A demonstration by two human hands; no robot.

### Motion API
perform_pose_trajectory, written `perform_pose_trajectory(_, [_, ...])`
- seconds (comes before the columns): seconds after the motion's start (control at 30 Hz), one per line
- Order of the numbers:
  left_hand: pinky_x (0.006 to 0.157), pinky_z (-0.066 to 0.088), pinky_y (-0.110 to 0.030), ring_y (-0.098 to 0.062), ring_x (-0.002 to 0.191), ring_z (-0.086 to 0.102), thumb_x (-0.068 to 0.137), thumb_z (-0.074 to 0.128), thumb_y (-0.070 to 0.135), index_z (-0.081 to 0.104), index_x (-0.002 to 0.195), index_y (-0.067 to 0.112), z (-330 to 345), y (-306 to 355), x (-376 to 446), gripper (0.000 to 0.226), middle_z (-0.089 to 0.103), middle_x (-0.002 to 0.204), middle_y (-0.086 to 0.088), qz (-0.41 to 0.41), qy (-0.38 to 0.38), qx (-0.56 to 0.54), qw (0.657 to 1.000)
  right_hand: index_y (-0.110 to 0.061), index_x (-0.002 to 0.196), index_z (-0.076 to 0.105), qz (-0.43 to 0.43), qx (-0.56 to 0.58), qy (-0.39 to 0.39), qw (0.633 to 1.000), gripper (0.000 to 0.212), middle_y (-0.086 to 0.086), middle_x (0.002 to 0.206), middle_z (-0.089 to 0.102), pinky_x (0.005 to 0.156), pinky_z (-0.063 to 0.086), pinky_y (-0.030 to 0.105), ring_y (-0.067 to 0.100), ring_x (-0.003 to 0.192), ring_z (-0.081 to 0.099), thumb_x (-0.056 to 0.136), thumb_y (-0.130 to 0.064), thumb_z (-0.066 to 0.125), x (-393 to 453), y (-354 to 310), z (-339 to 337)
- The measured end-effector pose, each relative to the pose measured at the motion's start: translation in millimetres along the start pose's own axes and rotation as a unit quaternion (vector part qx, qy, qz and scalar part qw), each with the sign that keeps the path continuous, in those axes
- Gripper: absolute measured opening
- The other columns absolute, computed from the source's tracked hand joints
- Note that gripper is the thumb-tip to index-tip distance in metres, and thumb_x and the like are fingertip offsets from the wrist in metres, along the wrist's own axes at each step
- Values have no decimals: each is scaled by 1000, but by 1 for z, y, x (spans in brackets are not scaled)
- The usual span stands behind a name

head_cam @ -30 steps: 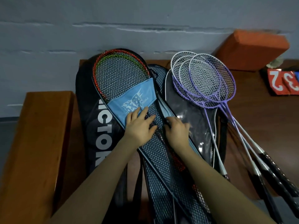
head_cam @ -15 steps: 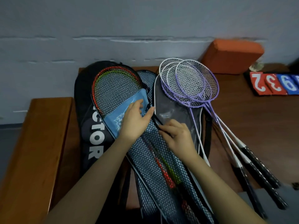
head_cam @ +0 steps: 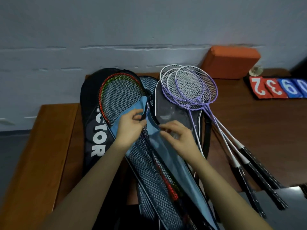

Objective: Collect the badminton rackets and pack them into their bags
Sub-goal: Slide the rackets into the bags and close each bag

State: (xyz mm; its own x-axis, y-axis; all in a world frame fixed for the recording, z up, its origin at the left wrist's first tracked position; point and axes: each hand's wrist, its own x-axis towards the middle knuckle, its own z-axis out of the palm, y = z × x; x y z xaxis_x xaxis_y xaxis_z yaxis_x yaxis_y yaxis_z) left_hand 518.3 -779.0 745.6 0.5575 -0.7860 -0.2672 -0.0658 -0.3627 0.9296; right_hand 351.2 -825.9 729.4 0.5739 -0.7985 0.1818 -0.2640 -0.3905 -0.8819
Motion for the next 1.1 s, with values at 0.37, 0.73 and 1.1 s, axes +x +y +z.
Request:
perform_pose_trajectory(0.37, [69,51,-13,-1,70,64,78,63,-12,60,110,8,-28,14,-42,38,64,84,1,45,-23,-116,992,-11,106,69,88,-61,31,994,22,4,100,70,85,47,20,15,92,64,84,-8,64,41,1,23])
perform_pose_trajectory(0.73, [67,44,-6,3,76,57,84,64,11,60,113,12,-19,14,-18,29,63,91,6,98,154,41,982,-5,97,72,2,-31,-22,999,17,-13,79,58,67,37,4,-8,75,55,82,-1,65,33,-26,12])
perform_pose_trajectory(1.1, [67,47,-6,8,67,59,84,62,0,65,101,13,-30,20,-32,22,64,81,10,121,58,-42,990,-10,112,67,26,-27,-8,999,24,1,92,62,79,47,26,16,84,59,88,-13,61,50,-37,19])
